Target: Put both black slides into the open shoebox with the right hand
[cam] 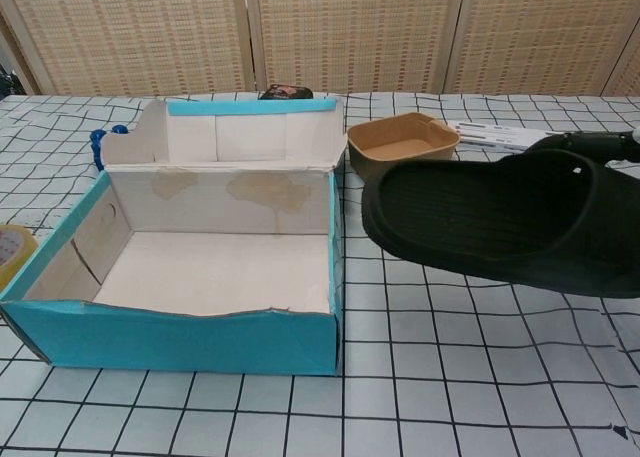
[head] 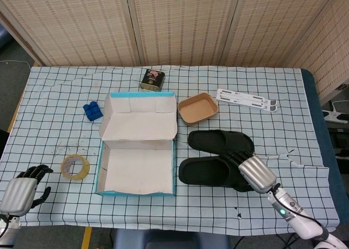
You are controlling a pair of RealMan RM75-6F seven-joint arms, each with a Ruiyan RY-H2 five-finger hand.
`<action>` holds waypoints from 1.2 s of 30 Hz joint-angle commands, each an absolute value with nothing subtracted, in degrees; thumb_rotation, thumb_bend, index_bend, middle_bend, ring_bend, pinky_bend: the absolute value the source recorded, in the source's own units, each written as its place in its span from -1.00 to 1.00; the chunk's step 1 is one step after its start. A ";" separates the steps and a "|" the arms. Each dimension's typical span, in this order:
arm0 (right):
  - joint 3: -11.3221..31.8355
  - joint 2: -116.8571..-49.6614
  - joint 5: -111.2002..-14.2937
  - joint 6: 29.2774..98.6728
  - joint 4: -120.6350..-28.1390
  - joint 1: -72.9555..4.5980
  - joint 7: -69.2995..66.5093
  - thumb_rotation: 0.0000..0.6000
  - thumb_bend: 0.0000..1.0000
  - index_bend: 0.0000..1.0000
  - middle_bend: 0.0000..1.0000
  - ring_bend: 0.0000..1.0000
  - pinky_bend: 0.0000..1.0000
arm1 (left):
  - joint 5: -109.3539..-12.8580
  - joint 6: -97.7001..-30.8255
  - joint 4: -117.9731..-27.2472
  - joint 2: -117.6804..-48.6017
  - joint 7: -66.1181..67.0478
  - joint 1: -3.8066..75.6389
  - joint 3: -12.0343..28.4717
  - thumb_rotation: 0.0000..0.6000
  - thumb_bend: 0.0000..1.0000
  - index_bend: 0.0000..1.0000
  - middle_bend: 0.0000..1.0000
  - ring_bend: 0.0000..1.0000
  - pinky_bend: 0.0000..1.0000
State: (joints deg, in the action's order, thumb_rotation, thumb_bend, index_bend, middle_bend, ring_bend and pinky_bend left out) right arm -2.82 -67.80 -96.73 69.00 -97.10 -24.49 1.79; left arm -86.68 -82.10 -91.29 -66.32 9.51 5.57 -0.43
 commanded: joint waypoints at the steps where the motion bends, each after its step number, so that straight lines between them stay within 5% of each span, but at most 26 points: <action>1: 0.26 -65.99 -95.62 65.58 -108.23 -27.34 11.49 1.00 -0.85 0.09 -0.06 -0.29 -0.29 | -86.66 -82.24 -91.33 -66.29 9.48 5.52 -0.39 1.00 -0.24 -0.38 -0.52 -0.51 -0.15; 7: 5.62 -70.53 -84.57 58.35 -117.74 -32.20 26.24 1.00 -0.85 0.09 -0.06 -0.29 -0.29 | -86.85 -82.73 -91.35 -66.11 8.99 5.35 -0.35 1.00 -0.24 -0.38 -0.52 -0.51 -0.15; 14: 11.79 -83.86 -63.64 53.06 -117.79 -42.00 39.84 1.00 -0.85 0.09 -0.06 -0.28 -0.29 | -87.32 -83.45 -91.44 -65.75 8.33 5.17 -0.30 1.00 -0.24 -0.38 -0.52 -0.51 -0.15; 21: 15.96 -96.79 -45.71 56.56 -113.44 -53.08 48.35 1.00 -0.85 0.09 -0.06 -0.28 -0.29 | -87.65 -85.25 -91.35 -65.31 7.66 4.53 0.10 1.00 -0.24 -0.38 -0.51 -0.51 -0.15; 27: 16.03 -103.94 -41.41 61.66 -108.12 -57.47 51.66 1.00 -0.85 0.10 -0.06 -0.28 -0.29 | -88.66 -85.46 -91.57 -64.98 6.81 4.51 -0.25 1.00 -0.24 -0.38 -0.51 -0.51 -0.15; 36: 14.89 -104.80 -41.05 63.73 -104.48 -58.79 51.39 1.00 -0.85 0.10 -0.06 -0.28 -0.29 | -88.48 -84.67 -91.18 -65.13 6.58 4.78 -0.28 1.00 -0.24 -0.38 -0.51 -0.51 -0.15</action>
State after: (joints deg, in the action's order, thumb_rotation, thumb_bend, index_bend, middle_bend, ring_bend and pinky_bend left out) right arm 14.67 -104.82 -41.14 63.51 -104.76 -58.68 51.71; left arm -88.53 -84.74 -91.20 -65.11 6.54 4.74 -0.28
